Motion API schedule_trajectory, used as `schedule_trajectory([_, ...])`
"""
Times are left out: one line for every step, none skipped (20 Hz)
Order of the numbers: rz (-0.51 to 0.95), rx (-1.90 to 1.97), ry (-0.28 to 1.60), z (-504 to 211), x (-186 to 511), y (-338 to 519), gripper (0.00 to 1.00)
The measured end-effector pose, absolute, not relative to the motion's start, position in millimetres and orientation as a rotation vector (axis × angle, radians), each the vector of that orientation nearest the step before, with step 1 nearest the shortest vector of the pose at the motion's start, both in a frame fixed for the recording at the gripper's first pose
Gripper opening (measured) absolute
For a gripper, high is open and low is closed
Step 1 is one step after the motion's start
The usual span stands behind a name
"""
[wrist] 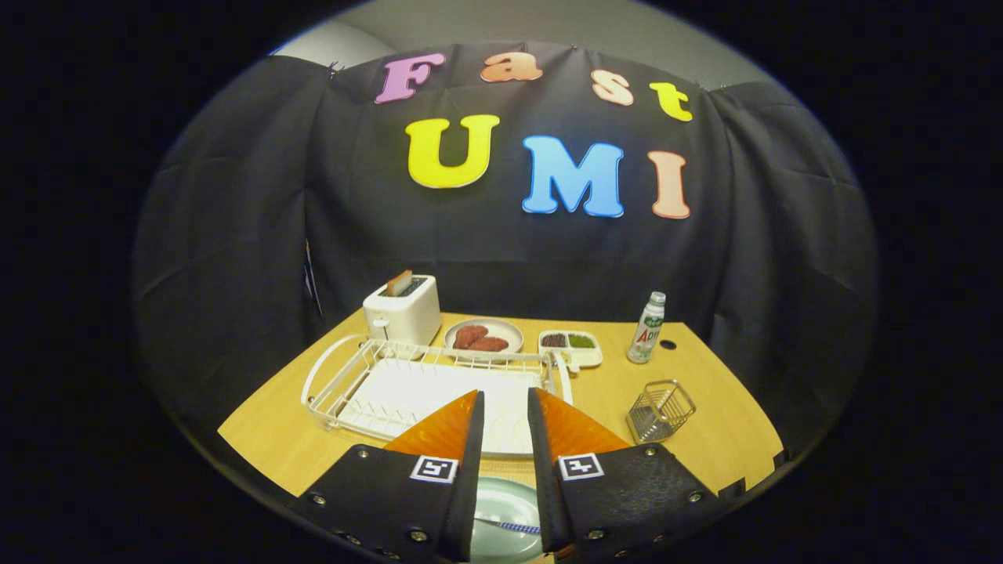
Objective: Take the plate from the dish rack, then take the spoon from the basket and place it into the plate.
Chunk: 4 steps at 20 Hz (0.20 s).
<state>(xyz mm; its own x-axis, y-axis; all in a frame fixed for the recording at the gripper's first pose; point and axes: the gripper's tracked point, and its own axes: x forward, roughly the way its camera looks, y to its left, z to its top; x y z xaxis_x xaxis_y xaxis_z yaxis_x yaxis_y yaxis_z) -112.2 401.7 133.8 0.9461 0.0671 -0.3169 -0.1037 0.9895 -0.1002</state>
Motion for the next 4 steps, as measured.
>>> schedule_trajectory([0.073, -0.107, 0.289, 151, -107, 399, 0.33])
schedule_trajectory([0.065, -0.092, 0.249, 173, -103, 397, 0.32])
schedule_trajectory([0.057, -0.085, 0.214, 192, -98, 394, 0.33])
schedule_trajectory([0.047, -0.088, 0.174, 212, -94, 391, 0.32])
